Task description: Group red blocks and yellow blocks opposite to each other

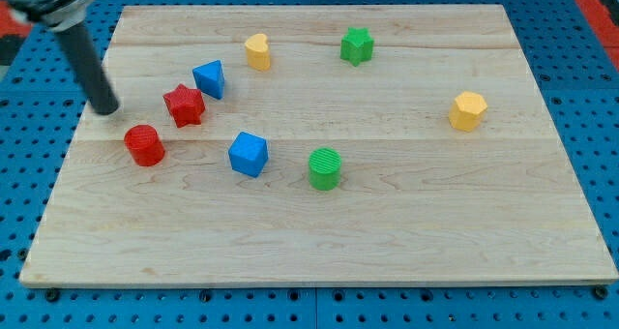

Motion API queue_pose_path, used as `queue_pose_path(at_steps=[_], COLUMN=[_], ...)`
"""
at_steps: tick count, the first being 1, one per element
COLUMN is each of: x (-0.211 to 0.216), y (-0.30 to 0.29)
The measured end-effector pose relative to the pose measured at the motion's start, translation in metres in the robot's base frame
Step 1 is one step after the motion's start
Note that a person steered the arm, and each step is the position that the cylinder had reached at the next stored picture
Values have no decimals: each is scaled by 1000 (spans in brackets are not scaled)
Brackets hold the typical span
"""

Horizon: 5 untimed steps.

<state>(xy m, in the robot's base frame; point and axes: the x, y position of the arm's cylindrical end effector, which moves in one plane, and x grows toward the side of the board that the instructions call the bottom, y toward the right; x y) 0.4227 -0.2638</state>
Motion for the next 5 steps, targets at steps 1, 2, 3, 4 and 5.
queue_pose_path(at_steps=[1,2,3,4,5], x=[59,34,37,104,123], y=[20,66,101,115,213])
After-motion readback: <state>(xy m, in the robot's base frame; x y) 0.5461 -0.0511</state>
